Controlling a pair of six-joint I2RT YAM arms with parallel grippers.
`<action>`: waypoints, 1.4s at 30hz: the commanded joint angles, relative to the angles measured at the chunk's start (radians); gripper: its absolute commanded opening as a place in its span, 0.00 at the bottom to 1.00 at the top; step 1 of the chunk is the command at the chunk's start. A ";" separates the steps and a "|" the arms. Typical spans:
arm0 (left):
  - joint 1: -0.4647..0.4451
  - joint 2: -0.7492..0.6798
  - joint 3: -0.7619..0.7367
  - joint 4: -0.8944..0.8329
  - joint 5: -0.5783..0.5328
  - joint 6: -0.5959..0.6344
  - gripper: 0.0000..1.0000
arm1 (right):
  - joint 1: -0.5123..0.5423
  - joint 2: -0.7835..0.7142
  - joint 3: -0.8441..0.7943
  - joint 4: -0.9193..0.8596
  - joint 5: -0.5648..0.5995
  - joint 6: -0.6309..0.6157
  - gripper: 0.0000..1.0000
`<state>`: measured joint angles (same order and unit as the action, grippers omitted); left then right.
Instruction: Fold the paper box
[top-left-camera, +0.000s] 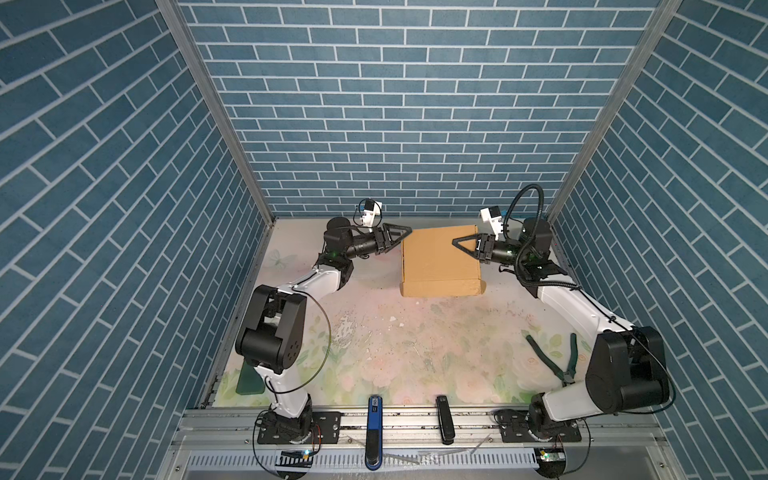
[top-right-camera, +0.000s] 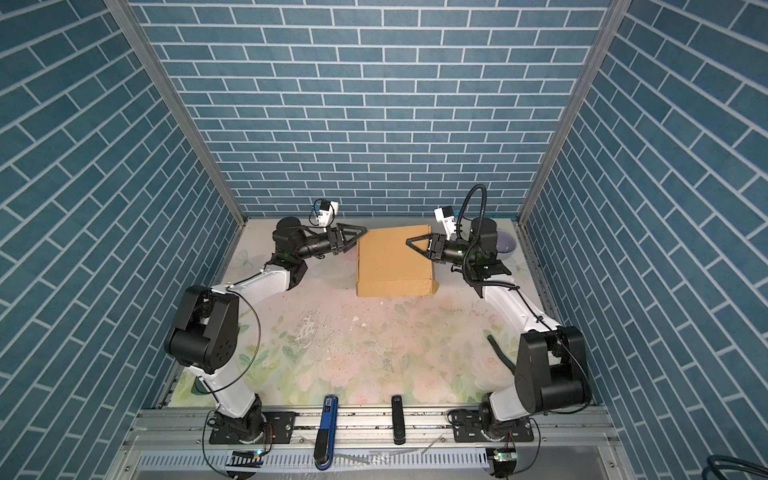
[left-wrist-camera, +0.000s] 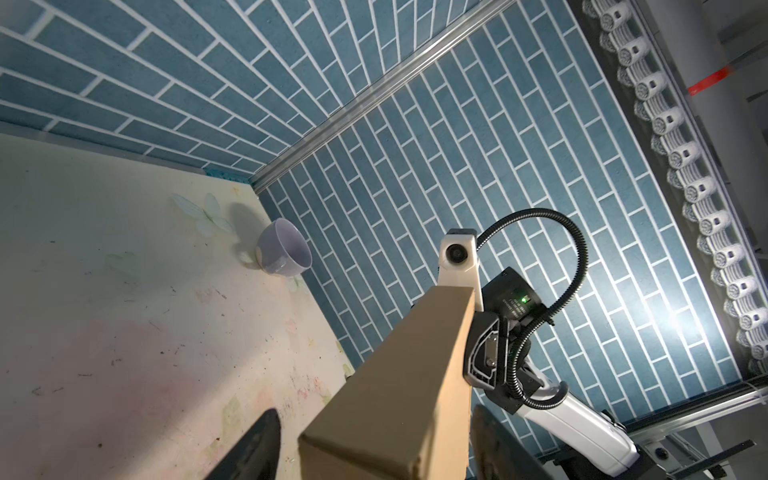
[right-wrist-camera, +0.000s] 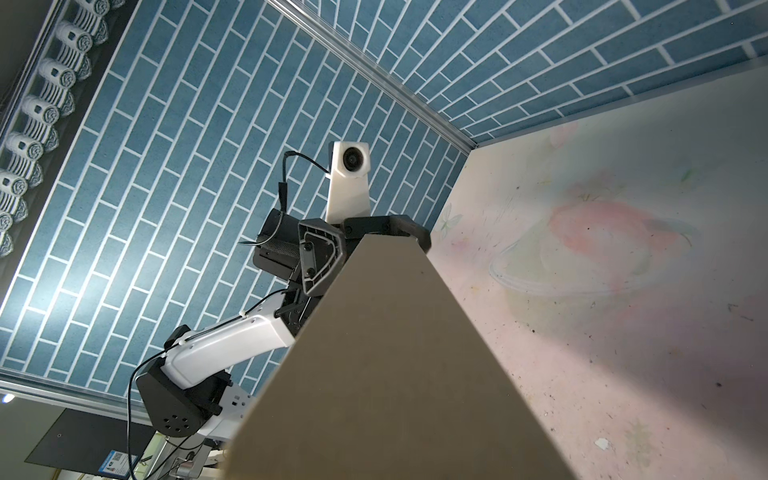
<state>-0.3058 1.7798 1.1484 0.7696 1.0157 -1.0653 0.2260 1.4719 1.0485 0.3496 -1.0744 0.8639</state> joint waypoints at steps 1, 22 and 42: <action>-0.006 -0.026 0.027 -0.086 0.018 0.090 0.75 | -0.003 -0.035 0.035 0.056 -0.018 0.029 0.21; -0.043 -0.007 0.041 0.118 0.081 -0.101 0.73 | -0.005 0.066 0.061 0.258 -0.053 0.149 0.20; -0.102 0.082 0.134 0.189 0.106 -0.183 0.63 | -0.007 0.098 0.080 0.215 -0.053 0.120 0.19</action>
<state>-0.3840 1.8534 1.2415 0.9104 1.0946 -1.2434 0.2165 1.5467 1.0706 0.5648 -1.1301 0.9905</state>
